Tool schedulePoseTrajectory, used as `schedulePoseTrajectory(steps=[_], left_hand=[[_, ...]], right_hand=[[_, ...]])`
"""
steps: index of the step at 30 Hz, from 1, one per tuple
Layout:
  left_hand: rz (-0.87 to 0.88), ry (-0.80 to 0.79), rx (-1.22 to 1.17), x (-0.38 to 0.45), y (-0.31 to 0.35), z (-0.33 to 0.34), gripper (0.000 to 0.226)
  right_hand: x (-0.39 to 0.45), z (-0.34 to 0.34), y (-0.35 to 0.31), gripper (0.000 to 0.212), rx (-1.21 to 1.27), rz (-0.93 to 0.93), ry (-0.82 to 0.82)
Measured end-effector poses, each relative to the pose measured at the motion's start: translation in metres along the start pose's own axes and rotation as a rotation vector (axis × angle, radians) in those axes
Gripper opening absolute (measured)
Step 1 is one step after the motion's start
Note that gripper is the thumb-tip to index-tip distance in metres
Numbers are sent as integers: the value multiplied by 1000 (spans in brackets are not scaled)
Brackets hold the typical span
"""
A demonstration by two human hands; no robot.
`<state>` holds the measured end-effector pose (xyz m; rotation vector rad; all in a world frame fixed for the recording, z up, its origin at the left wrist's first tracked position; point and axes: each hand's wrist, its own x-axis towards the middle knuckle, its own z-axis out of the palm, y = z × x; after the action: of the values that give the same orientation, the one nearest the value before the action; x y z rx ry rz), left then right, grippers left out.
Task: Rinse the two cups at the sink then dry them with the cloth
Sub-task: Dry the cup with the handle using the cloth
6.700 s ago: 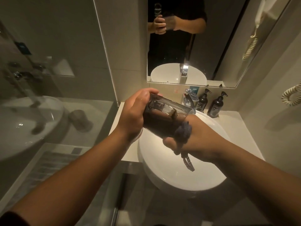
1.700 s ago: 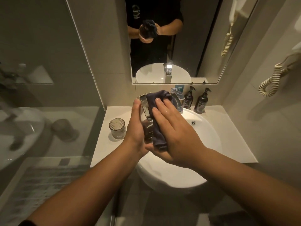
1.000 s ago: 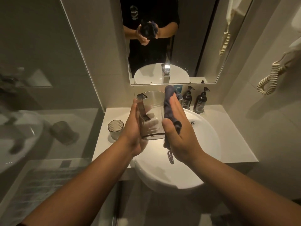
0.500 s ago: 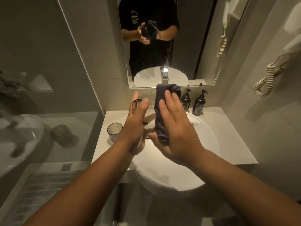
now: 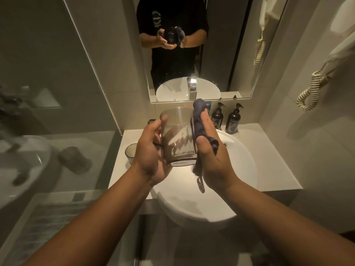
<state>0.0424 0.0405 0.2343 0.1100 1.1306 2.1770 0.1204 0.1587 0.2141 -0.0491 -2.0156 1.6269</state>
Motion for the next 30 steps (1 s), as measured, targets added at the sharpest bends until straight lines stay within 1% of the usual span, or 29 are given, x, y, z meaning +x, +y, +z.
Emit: schedulePoseTrajectory(steps=[2,3,5,7,8,10,15,18,20,22,24,27,30], left_hand=[[-31,-2,-28,-1,4,1,46],[-43,-1,-16,0,6,1,47],[-33,27,69,3,9,3,50],[28,122,240,6,10,4,52],[65,177,301,8,9,5,52],[118,223,303,10,5,4,50],[112,212,142,15,0,6,53],[126,215,125,17,-1,7,48],[96,197,101,19,-3,5,49],[50,155,81,21,-4,3,55],[21,105,62,27,-7,-1,62],[-14,61,34,31,-8,-5,65],[-79,-7,-11,30,-7,-2,68]], right_hand=[[0,0,0,66,102,32,-3],[0,0,-1,67,98,37,5],[-2,-1,-2,69,-30,32,40],[-1,-2,-3,72,-247,-12,64],[0,-3,-4,73,-348,-55,60],[3,-3,-8,73,-504,-175,45],[5,-5,-12,71,-809,-469,2],[1,-4,-12,71,-883,-585,-25],[2,-4,-12,69,-853,-601,-22],[3,-5,-11,67,-748,-566,-5],[1,-4,-10,66,-622,-490,28],[-2,-1,-8,67,-433,-340,68],[-4,3,-8,62,-217,-192,87]])
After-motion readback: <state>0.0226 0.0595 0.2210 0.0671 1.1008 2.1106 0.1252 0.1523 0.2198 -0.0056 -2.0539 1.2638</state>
